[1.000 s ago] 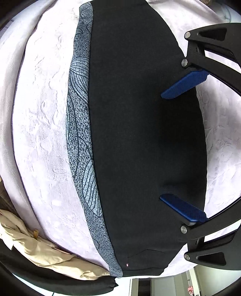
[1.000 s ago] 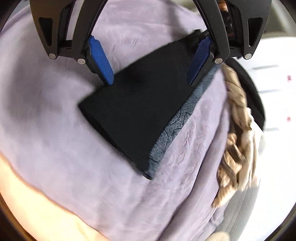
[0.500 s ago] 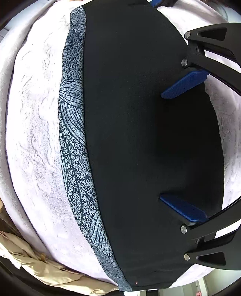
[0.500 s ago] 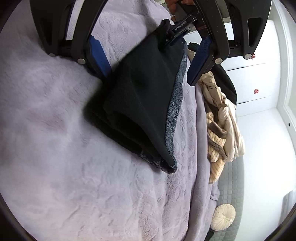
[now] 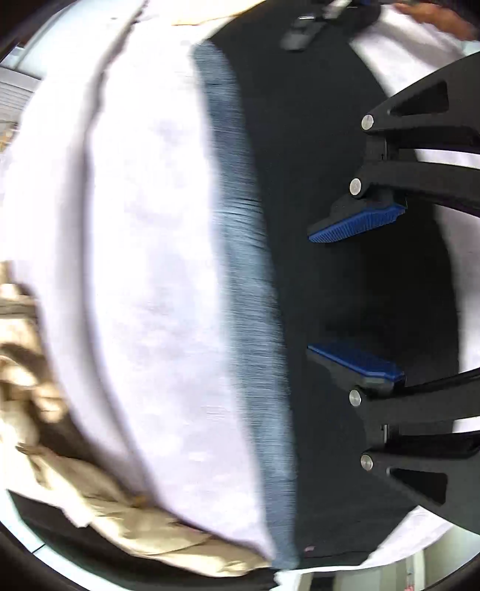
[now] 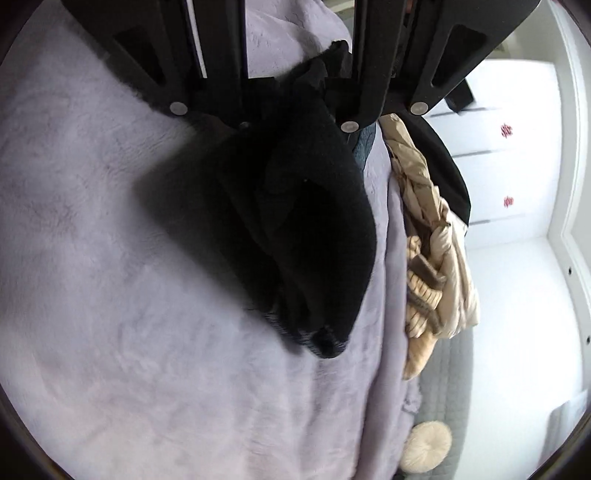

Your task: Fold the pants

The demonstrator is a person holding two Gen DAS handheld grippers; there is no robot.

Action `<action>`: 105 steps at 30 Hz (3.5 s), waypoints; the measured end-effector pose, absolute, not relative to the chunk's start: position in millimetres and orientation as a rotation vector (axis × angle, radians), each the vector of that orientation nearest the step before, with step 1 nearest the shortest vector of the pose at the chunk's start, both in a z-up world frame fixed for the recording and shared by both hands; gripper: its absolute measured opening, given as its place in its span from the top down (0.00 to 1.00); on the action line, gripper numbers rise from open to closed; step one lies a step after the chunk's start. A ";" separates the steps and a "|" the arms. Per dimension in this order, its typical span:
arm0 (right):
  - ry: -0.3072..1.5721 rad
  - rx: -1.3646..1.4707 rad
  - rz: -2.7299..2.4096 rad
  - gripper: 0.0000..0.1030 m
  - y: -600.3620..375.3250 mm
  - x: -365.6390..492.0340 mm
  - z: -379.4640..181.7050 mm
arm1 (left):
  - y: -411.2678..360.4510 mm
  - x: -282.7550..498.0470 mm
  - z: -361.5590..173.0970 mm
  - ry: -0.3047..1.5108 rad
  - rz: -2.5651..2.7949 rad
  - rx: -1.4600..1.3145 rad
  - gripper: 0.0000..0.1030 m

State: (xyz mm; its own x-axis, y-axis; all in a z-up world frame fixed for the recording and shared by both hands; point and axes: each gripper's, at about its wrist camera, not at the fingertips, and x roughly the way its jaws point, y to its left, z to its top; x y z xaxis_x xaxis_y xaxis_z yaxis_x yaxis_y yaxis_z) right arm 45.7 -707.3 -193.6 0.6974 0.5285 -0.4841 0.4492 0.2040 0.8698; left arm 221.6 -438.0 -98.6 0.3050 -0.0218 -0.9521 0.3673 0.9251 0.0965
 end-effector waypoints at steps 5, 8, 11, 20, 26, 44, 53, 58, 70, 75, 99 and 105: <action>0.874 1.349 0.100 0.86 -703.6 55.5 -181.0 | -489.4 255.6 -149.4 1.276 -0.318 0.319 0.43; 0.878 1.336 0.092 0.86 -699.5 66.2 -180.0 | -506.1 254.5 -161.8 1.226 -0.299 0.437 0.42; 0.871 1.319 0.100 0.86 -695.7 72.9 -172.0 | -485.0 253.3 -138.9 1.268 -0.353 0.356 0.43; 0.916 1.080 0.175 0.86 -650.5 98.6 -119.9 | -469.6 202.7 -156.1 1.232 -0.426 0.443 0.42; 0.912 0.853 0.216 0.86 -587.6 126.5 -58.8 | -384.2 230.8 -115.9 1.279 -0.469 0.248 0.41; 1.262 -0.172 0.068 0.38 -222.1 180.1 -105.4 | -43.1 277.3 -101.4 1.343 -0.118 0.155 0.20; 1.191 1.097 0.157 0.28 -364.6 153.7 -137.5 | -107.7 295.1 -157.2 1.414 -0.143 0.142 0.20; 1.177 1.347 0.135 0.28 -380.3 145.2 -175.9 | -116.0 291.8 -171.6 1.391 -0.145 0.229 0.20; 1.033 1.481 0.204 0.95 -391.5 132.3 -172.1 | -121.8 281.4 -161.1 1.410 -0.141 0.193 0.20; 1.201 1.346 0.182 0.95 -370.2 133.3 -191.4 | -119.1 272.8 -162.1 1.406 -0.133 0.204 0.20; 1.282 0.651 0.139 0.75 -483.3 220.6 -153.0 | -289.9 302.5 -150.8 1.234 -0.278 0.337 0.11; 1.358 0.548 0.221 0.75 -445.0 217.4 -144.4 | -266.0 295.1 -141.1 1.299 -0.265 0.277 0.08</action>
